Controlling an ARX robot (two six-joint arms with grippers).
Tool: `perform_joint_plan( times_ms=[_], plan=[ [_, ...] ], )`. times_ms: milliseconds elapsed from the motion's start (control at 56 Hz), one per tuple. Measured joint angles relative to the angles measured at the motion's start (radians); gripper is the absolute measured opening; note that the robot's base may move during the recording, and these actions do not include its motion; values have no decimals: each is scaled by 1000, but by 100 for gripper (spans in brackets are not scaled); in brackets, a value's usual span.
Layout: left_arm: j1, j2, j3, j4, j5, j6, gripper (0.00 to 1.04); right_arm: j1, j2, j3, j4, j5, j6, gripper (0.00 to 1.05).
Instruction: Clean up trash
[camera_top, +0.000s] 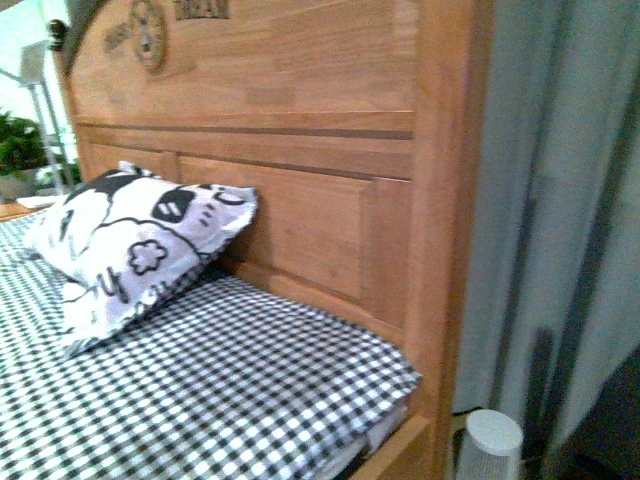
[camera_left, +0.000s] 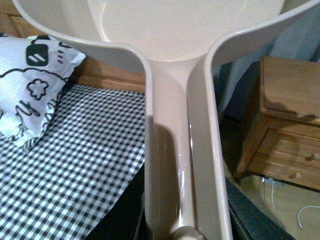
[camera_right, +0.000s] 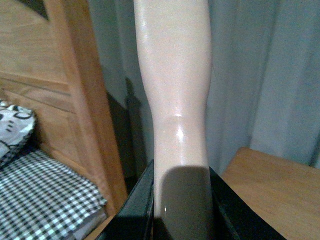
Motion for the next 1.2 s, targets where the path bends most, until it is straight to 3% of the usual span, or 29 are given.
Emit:
perform_joint_plan(
  times_ms=[1196],
  plan=[
    [1, -3, -3, 2, -3, 0, 27, 1, -2, -3, 0, -7, -1, 21]
  ],
)
